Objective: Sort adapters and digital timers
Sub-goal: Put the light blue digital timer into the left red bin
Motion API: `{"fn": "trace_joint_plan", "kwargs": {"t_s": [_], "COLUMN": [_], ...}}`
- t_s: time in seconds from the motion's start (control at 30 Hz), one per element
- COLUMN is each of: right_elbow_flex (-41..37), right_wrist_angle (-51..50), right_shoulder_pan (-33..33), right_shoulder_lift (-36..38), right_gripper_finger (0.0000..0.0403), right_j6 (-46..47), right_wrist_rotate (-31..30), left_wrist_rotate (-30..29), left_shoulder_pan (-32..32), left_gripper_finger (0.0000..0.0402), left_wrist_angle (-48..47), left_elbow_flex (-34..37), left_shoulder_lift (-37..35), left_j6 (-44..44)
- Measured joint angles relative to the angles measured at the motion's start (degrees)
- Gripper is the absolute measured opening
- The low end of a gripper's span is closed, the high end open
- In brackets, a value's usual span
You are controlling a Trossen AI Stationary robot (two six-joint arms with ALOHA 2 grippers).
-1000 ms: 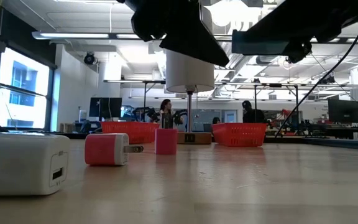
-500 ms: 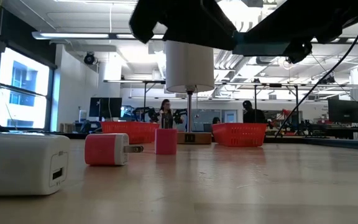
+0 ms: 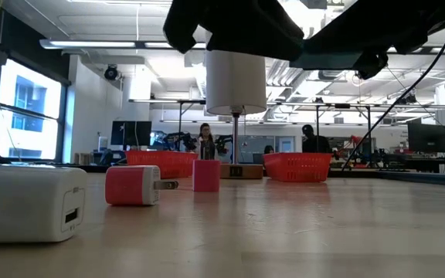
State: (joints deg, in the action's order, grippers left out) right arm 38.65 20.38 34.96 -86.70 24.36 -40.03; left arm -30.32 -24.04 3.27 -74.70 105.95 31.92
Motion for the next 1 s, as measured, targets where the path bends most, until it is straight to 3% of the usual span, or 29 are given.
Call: {"fn": "trace_joint_plan", "kwargs": {"t_s": [0.2,1.0], "right_elbow_flex": [0.0,-0.04], "right_wrist_angle": [0.02,5.28], "right_shoulder_pan": [0.02,-0.57], "right_shoulder_lift": [0.0,0.0], "right_gripper_finger": [0.0139,0.0139], "right_j6": [0.02,4.57], "right_wrist_rotate": [0.27,4.6], "left_wrist_rotate": [2.11,1.65], "left_shoulder_pan": [0.27,0.57], "left_gripper_finger": [0.0236,0.0236], "left_wrist_angle": [0.04,4.2], "left_elbow_flex": [0.0,0.0], "left_shoulder_lift": [0.0,0.04], "left_j6": [1.29,5.18]}}
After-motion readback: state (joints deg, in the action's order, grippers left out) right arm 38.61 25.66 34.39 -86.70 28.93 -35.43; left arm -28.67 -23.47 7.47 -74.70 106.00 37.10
